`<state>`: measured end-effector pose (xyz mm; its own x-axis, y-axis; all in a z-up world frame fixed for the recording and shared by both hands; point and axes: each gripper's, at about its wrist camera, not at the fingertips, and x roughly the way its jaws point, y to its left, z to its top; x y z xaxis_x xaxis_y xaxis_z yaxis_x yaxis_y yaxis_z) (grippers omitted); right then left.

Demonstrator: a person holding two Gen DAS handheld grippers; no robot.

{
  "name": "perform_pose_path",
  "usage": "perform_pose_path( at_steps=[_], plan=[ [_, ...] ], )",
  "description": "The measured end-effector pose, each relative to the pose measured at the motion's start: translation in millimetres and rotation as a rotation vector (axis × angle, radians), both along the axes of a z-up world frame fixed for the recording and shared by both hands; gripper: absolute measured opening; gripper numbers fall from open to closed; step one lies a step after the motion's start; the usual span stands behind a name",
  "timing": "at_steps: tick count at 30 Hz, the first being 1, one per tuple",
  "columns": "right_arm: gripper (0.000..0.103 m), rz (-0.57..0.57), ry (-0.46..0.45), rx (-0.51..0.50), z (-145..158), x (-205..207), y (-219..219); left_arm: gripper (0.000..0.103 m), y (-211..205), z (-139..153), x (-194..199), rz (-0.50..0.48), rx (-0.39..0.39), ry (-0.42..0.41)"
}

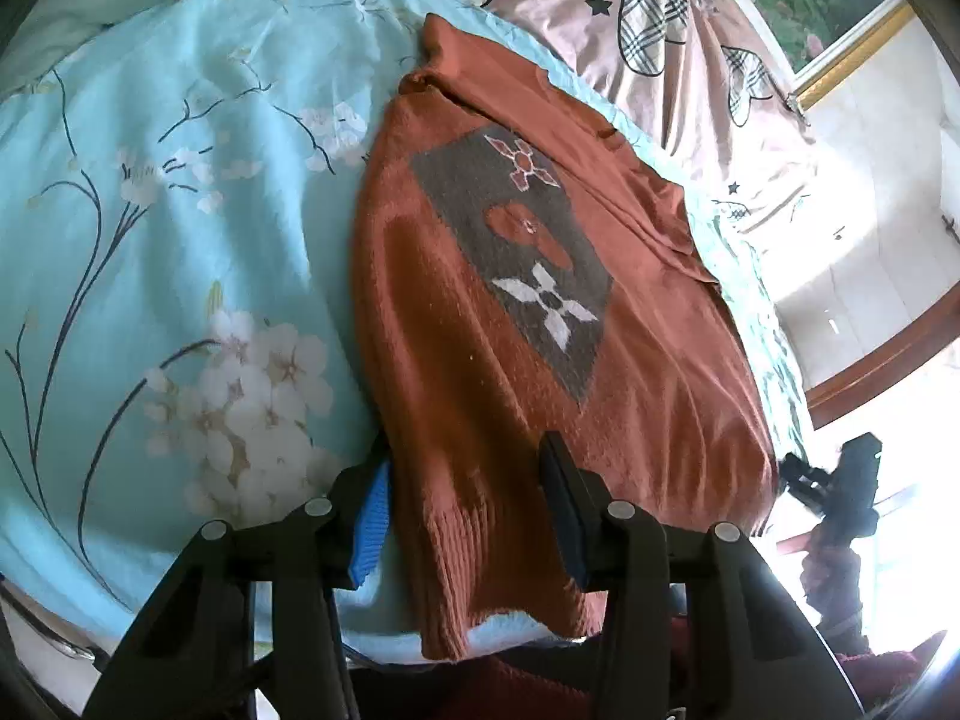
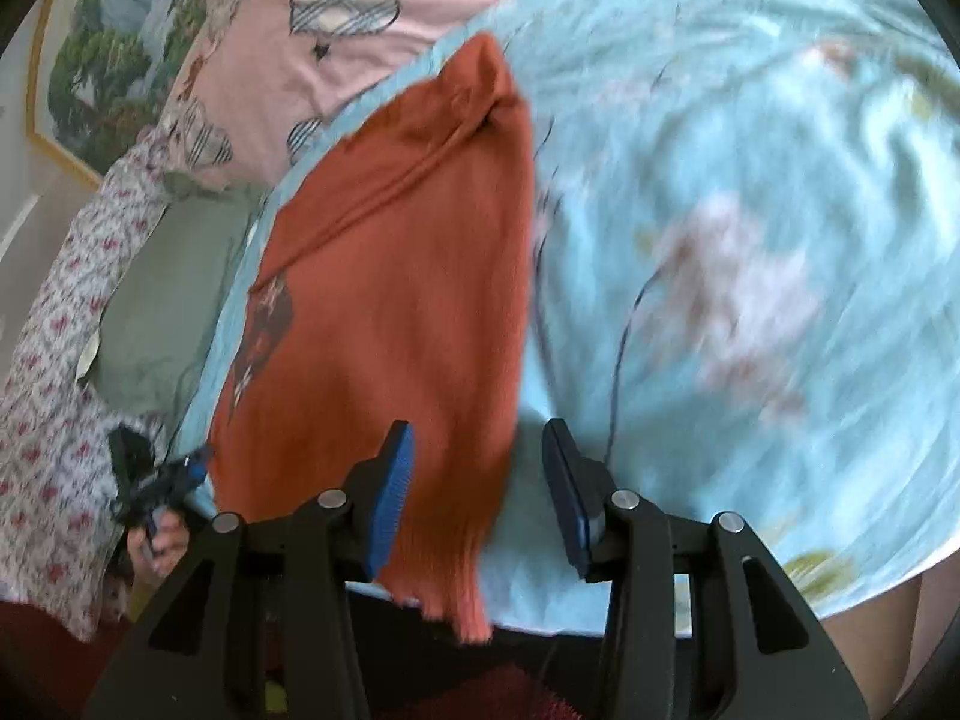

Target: Fold small clothes

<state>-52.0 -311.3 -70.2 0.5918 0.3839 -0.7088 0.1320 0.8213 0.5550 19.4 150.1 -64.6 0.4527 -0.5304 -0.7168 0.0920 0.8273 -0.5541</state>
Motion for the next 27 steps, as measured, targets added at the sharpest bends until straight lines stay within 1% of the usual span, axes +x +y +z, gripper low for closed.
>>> perform_pose_path(
  at_steps=[2, 5, 6, 7, 8, 9, 10, 12, 15, 16, 17, 19, 22, 23, 24, 25, 27],
  plan=[
    [0.046, 0.013, -0.02, 0.021, -2, -2, 5, 0.046, 0, 0, 0, -0.007, 0.0, 0.001],
    [0.046, 0.056, -0.026, 0.087, -8, 4, 11, 0.046, -1, 1, -4, -0.02, 0.006, -0.004],
    [0.046, 0.07, -0.028, 0.093, -9, 5, 15, 0.043, -3, 2, -5, -0.024, 0.01, -0.009],
    [0.044, 0.082, -0.034, 0.094, -10, 6, 18, 0.037, -3, 1, -5, -0.028, 0.014, -0.012],
    [0.04, 0.088, -0.043, 0.09, -11, 6, 20, 0.032, -4, 0, -6, -0.034, 0.021, -0.014],
    [0.015, 0.089, -0.049, 0.088, -12, 6, 21, 0.02, -5, -1, -6, -0.039, 0.023, -0.014],
    [0.008, 0.082, -0.043, 0.081, -13, 6, 20, 0.008, -4, -2, -6, -0.044, 0.019, -0.01],
    [0.008, 0.054, -0.044, 0.091, -13, 0, 11, 0.007, -2, -2, -10, -0.042, 0.026, -0.013],
    [0.008, 0.019, -0.095, 0.122, -7, -10, -3, 0.006, 0, 8, -20, -0.042, 0.07, -0.058],
    [0.008, 0.016, -0.106, 0.143, -7, -11, -5, 0.006, 2, 10, -22, -0.041, 0.068, -0.066],
    [0.008, 0.016, -0.111, 0.153, -7, -12, -6, 0.006, 6, 10, -22, -0.041, 0.051, -0.065],
    [0.008, 0.029, -0.108, 0.166, -10, -9, -3, 0.008, 14, 5, -22, -0.035, 0.02, -0.044],
    [0.016, 0.086, -0.048, 0.125, -16, -2, 11, 0.009, 20, -9, -18, -0.032, -0.011, 0.025],
    [0.019, 0.097, -0.037, 0.131, -19, -2, 12, 0.011, 21, -12, -17, -0.033, -0.031, 0.037],
    [0.025, 0.101, -0.045, 0.148, -19, -2, 13, 0.015, 20, -13, -17, -0.037, -0.043, 0.04],
    [0.028, 0.106, -0.059, 0.157, -17, -3, 13, 0.017, 19, -13, -17, -0.044, -0.045, 0.037],
    [0.027, 0.111, -0.061, 0.145, -16, -1, 17, 0.016, 14, -12, -17, -0.058, -0.037, 0.02]
  ],
)
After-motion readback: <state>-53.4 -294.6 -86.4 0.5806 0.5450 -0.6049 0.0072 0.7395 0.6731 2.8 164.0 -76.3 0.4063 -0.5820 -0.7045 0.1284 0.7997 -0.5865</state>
